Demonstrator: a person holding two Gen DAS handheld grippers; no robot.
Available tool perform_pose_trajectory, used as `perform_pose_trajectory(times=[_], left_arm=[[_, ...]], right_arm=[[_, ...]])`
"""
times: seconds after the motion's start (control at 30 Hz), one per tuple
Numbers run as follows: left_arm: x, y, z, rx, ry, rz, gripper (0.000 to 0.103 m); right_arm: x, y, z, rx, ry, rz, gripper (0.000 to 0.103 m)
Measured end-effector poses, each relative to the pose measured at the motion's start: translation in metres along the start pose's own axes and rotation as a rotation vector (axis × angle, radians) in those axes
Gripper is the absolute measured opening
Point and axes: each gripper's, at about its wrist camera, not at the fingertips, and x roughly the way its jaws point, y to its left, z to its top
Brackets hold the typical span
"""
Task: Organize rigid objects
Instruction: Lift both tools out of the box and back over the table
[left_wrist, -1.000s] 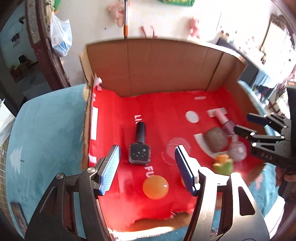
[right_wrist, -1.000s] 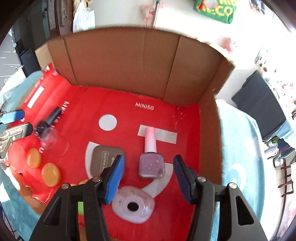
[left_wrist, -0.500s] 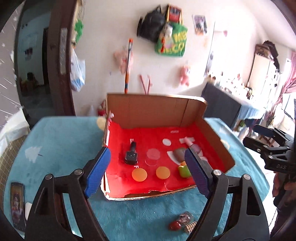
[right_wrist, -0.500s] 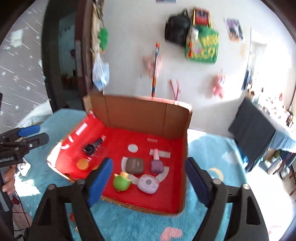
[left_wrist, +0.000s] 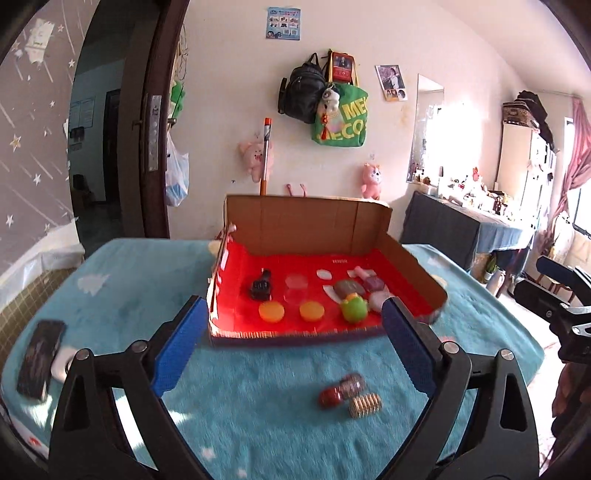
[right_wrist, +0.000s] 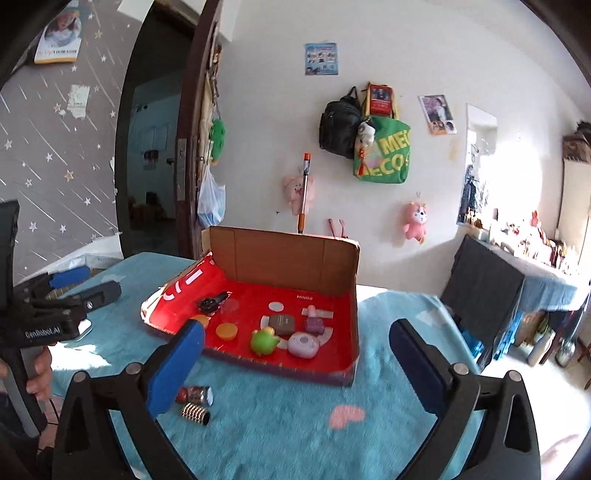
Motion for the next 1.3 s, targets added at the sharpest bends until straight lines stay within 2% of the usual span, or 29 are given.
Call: perform_pose_trajectory(times=[0.23, 0.37, 0.47, 0.63, 0.77, 0.9, 1.3], left_arm=[[-0.001, -0.004, -0.044, -0.002, -0.01, 0.056, 0.096], [0.01, -0.004, -0.067, -0.002, 0.012, 0.056, 0.096], [0.017, -0.008, -0.083, 0.018, 0.014, 0.083, 0.096], [0.028, -0.011, -0.104, 0.028, 0.032, 0.079, 0.096], [0.036, -0.011, -0.112, 0.009, 0.043, 0.074, 0.096], [0.043, -0.013, -0.12, 0.018, 0.058, 0.084, 0.096], [0.053, -0.007, -0.13, -0.009, 0.092, 0.095, 0.096]], right_arm=[[0.001, -0.002, -0.05, 0.075, -0.026, -0.014, 0.103], [0.008, -0.006, -0.072, 0.106, -0.039, -0.04, 0.103], [0.015, -0.013, -0.089, 0.152, -0.041, -0.054, 0.103], [0.028, -0.023, -0.115, 0.208, -0.017, -0.079, 0.103], [0.034, -0.028, -0.129, 0.224, -0.01, -0.1, 0.103], [0.039, -0.024, -0.137, 0.187, 0.006, -0.114, 0.103], [0.054, -0.022, -0.159, 0.21, 0.08, -0.083, 0.103]])
